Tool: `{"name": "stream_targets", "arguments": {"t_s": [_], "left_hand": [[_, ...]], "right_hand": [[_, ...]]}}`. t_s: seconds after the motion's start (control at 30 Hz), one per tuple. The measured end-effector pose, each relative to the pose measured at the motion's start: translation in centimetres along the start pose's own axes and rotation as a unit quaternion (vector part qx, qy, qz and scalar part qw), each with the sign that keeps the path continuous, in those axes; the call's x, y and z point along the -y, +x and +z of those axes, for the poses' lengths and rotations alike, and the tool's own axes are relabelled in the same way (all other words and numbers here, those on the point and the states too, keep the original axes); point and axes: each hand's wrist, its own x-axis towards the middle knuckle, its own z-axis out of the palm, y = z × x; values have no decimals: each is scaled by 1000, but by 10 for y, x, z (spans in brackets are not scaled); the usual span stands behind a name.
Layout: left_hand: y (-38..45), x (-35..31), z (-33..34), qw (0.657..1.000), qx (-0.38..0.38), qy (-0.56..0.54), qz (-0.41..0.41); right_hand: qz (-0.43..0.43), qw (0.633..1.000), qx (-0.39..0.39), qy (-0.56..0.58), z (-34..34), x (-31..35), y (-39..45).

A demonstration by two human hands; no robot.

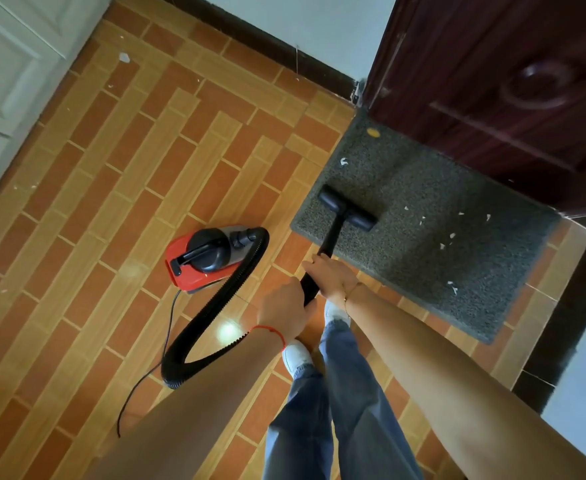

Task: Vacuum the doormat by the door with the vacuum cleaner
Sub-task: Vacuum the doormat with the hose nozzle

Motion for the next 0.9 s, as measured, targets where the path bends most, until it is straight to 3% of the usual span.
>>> {"name": "stream_targets", "arguments": {"t_s": [0.37,0.9], "left_hand": [[17,-24,17,999,-37,-31,-17],[93,-126,-31,989,-50,-106,-90]], "right_hand": [[-1,999,-32,-14,3,-34,9],[-71,994,-39,-78,-81,-139,36]]}}
